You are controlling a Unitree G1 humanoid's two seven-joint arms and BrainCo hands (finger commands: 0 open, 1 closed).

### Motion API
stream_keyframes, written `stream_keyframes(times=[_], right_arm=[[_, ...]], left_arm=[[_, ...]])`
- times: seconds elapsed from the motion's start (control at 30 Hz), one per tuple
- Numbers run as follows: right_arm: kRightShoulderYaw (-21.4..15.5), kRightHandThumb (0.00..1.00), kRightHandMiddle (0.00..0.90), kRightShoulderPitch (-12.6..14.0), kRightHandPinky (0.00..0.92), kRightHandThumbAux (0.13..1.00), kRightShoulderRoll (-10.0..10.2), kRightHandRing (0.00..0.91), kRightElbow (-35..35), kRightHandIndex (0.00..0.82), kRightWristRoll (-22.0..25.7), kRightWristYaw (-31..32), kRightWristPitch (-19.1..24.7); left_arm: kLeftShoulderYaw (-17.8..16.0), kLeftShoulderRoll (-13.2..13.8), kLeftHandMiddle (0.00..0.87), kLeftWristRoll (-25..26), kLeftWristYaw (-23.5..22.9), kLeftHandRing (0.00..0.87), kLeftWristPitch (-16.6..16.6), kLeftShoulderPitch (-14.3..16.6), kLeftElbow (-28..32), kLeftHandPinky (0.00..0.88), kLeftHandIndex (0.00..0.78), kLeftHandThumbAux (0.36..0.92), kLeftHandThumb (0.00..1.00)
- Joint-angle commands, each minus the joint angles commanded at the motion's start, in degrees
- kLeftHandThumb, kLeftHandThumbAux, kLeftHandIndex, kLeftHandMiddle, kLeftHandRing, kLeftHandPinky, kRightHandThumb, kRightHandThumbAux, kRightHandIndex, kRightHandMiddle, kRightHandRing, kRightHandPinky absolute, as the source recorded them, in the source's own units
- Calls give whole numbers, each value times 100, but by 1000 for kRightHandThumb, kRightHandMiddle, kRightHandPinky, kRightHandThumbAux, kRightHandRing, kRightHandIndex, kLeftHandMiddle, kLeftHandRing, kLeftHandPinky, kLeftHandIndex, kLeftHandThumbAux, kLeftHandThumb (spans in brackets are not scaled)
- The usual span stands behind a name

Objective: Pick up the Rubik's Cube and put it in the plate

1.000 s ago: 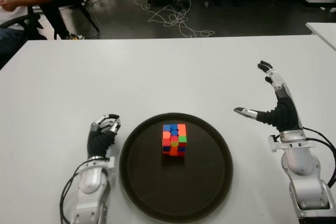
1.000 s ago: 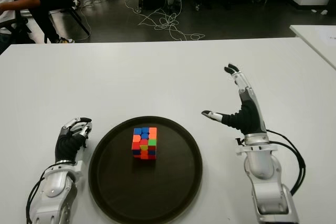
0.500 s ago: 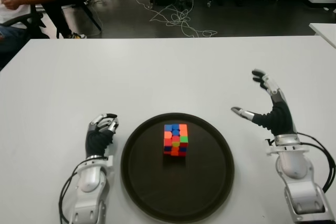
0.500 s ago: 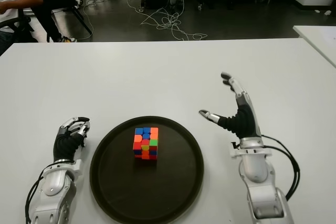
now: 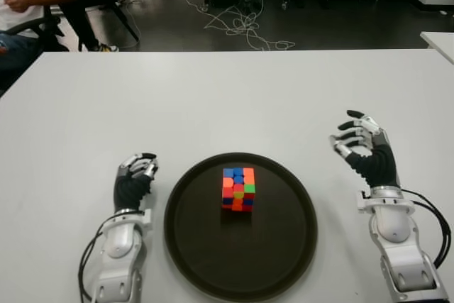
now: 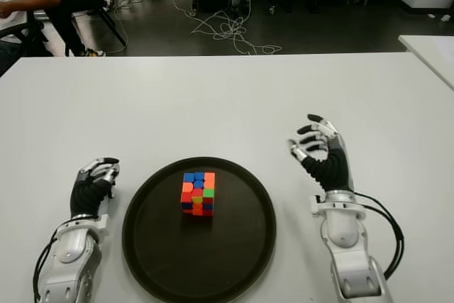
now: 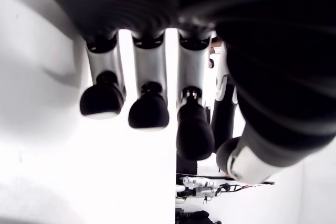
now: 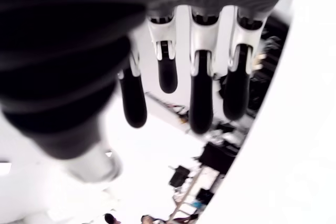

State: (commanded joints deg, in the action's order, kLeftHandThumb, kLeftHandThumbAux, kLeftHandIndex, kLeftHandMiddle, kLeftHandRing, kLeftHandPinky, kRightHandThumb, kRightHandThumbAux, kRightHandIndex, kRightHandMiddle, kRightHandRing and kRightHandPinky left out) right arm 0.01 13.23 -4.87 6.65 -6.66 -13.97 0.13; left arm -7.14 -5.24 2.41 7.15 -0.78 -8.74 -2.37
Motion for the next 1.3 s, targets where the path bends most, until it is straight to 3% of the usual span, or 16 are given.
stream_keyframes(times=[0.3, 0.97, 1.3], right_arm=[[101, 691, 779, 93, 800, 727, -28, 790, 185, 437, 66, -79, 334], [74, 691, 798, 159, 831, 726, 201, 827, 524, 439, 346, -553, 1247], [-133, 697, 811, 197, 838, 725, 387, 834, 843, 439, 1221, -604, 1999]], left_arm=[[7, 35, 787, 3, -34, 817, -21, -2, -38, 815, 444, 704, 713], [5, 91, 787, -3, -45, 818, -51, -20, 3, 819, 444, 705, 712], [-1, 89, 789, -16, -39, 819, -176, -74, 69, 819, 444, 706, 711]])
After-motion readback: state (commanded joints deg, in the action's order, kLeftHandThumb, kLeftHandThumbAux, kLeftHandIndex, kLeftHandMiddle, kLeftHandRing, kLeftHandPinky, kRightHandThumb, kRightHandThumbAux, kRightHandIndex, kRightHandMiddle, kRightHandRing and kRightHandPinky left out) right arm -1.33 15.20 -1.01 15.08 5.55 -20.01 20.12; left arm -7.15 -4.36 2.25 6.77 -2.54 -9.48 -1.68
